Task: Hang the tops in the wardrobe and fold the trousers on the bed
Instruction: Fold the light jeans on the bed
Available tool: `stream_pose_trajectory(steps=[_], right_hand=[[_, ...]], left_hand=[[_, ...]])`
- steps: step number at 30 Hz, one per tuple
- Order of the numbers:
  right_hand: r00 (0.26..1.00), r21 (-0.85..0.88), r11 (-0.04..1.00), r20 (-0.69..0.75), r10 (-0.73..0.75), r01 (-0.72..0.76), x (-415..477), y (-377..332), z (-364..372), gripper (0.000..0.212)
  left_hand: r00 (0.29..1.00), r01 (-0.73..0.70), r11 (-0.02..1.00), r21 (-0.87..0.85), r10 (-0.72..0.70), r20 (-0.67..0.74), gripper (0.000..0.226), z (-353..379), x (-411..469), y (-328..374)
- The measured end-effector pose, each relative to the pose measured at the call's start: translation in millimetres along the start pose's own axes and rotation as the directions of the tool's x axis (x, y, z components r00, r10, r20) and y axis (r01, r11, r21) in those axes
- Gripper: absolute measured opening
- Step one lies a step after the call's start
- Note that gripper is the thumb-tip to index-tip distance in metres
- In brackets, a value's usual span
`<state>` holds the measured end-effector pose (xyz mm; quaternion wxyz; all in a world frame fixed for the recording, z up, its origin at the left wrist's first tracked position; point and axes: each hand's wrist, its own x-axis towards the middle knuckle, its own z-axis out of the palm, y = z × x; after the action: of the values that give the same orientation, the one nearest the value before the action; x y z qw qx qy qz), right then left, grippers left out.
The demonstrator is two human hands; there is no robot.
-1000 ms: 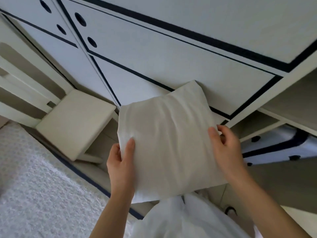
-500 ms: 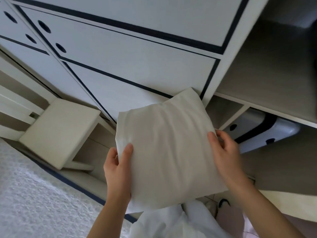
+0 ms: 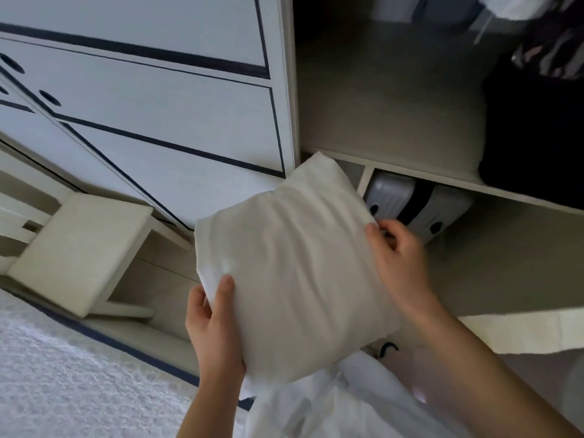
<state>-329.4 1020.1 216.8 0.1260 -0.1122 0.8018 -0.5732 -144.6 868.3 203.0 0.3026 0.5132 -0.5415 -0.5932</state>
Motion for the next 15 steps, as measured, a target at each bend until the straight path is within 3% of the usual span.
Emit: stream_pose_trajectory(steps=[15], right_hand=[[0.949, 0.001, 0.989, -0.281, 0.141, -0.147, 0.4, 24.4, -79.3, 0.016]], left_hand=[[0.963, -0.061, 0.998, 0.018, 0.054, 0.265, 0.033, 78.8, -8.9, 16.6]])
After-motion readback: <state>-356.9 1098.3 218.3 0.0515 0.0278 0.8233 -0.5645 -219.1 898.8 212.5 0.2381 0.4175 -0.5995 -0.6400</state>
